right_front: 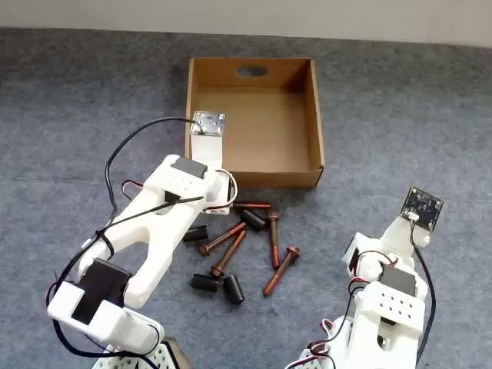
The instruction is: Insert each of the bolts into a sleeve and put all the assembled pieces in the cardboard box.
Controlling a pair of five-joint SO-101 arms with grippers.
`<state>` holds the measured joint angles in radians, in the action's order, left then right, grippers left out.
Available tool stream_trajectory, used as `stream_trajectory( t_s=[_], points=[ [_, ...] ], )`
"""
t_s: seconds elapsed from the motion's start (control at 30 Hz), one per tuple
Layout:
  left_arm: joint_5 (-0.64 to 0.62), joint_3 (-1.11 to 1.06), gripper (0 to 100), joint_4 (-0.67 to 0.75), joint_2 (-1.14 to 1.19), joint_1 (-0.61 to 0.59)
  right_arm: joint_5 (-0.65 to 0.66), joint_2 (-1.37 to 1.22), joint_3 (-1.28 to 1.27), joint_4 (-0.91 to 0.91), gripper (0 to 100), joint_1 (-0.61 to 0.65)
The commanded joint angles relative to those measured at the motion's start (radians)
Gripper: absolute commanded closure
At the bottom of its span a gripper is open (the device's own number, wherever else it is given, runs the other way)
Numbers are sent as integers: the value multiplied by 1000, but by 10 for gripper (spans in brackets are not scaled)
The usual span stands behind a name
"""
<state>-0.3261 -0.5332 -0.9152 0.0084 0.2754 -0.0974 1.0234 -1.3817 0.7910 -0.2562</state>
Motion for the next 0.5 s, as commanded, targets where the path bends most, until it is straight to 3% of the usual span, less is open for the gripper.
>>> stream_trajectory(
  t_s=[0.0, 0.17, 0.47],
  points=[
    [-3, 39, 877, 11, -5, 5, 2, 16, 5, -15, 992, 10],
    [-3, 39, 877, 17, -5, 58, 2, 13, 5, -15, 992, 10],
    [0, 38, 877, 75, -2, 47, 2, 12, 5, -15, 992, 10]
  ],
)
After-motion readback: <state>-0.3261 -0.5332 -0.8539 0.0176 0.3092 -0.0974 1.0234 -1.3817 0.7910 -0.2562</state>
